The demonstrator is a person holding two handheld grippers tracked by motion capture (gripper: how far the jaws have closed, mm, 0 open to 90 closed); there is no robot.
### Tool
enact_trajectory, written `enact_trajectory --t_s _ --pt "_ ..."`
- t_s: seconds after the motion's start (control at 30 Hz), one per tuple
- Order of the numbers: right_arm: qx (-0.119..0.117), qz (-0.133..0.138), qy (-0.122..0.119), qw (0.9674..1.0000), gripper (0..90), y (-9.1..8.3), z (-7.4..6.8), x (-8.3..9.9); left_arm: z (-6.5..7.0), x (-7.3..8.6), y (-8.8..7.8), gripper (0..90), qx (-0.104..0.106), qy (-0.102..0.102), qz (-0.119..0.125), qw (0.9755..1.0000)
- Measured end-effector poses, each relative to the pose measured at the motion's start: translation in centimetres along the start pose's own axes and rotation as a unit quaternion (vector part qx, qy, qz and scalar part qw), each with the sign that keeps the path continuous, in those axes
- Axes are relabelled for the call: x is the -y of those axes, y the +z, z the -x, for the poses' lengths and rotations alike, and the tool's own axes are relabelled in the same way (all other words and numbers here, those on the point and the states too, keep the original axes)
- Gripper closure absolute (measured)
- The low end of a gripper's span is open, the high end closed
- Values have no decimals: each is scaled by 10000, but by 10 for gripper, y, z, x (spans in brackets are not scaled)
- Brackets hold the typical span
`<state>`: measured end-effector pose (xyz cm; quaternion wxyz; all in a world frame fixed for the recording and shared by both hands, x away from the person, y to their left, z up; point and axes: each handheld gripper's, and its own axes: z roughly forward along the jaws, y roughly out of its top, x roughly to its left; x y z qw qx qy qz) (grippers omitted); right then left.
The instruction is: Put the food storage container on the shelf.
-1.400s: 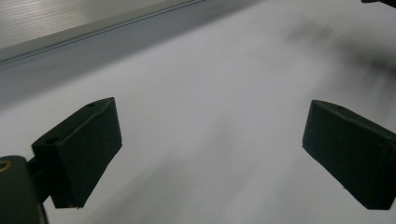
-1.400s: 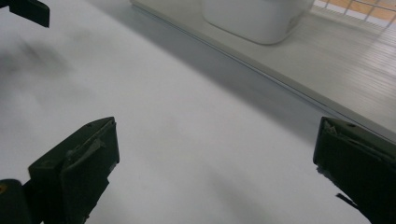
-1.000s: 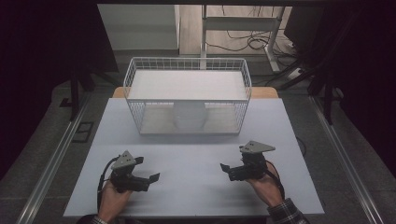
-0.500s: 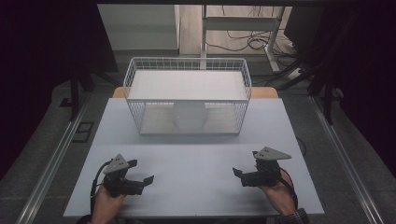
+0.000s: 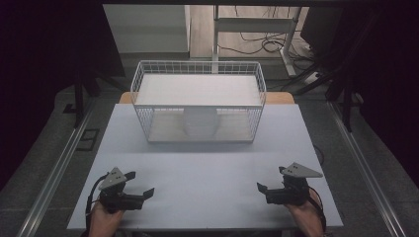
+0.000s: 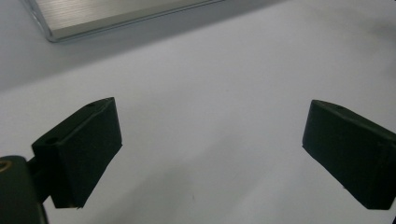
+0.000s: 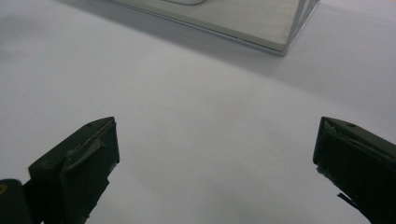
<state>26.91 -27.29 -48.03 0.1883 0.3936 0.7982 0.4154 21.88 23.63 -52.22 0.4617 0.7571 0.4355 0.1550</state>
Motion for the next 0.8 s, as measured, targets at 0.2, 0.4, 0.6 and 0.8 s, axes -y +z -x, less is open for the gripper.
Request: enact_trajectory --t_s 0.2,0.4,0.6,0.8 --pt "52 -79 101 9999 1 -4 2 12 -1 4 -3 32 -1 -18 33 10000" --pt "91 -223 160 9996 1 -6 2 24 -1 7 -3 28 9 -68 -45 10000" --pt "132 -347 230 9990 0 -6 2 30 -5 11 0 20 47 -217 -248 9994" --pt "155 -398 292 9987 0 -5 3 30 -5 12 3 20 84 -287 -394 9988"
